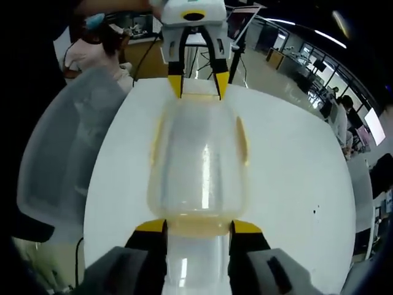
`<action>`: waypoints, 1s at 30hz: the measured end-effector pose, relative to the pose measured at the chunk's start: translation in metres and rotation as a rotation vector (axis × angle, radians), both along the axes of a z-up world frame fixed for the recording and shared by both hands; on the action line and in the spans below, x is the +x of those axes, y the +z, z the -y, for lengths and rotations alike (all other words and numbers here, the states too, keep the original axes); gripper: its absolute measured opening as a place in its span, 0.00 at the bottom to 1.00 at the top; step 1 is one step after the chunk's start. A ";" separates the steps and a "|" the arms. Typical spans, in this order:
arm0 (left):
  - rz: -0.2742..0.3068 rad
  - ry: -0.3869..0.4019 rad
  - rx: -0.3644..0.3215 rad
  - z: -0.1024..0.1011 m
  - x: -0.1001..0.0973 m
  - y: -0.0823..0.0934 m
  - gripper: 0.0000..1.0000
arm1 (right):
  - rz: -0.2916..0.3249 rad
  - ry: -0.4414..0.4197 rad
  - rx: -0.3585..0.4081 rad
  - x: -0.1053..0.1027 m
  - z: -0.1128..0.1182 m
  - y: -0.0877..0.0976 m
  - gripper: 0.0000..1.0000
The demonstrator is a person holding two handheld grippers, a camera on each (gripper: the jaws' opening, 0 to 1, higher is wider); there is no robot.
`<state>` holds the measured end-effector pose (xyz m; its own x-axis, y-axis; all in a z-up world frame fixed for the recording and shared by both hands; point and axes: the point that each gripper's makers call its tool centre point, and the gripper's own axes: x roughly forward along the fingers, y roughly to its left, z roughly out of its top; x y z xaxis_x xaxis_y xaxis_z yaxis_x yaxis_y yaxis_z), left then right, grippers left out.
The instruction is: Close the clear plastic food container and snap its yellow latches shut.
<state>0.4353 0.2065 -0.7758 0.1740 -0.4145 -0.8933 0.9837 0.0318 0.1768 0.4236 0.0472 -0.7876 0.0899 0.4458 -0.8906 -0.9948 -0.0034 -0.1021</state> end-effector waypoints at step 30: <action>-0.004 -0.008 -0.032 0.056 0.010 -0.014 0.36 | -0.004 -0.017 -0.036 0.007 0.057 -0.012 0.36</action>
<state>0.4450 0.1501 -0.7896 0.1668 -0.4444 -0.8802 0.9847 0.0292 0.1719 0.4310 -0.0097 -0.7992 0.0940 0.4120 -0.9063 -0.9951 0.0100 -0.0986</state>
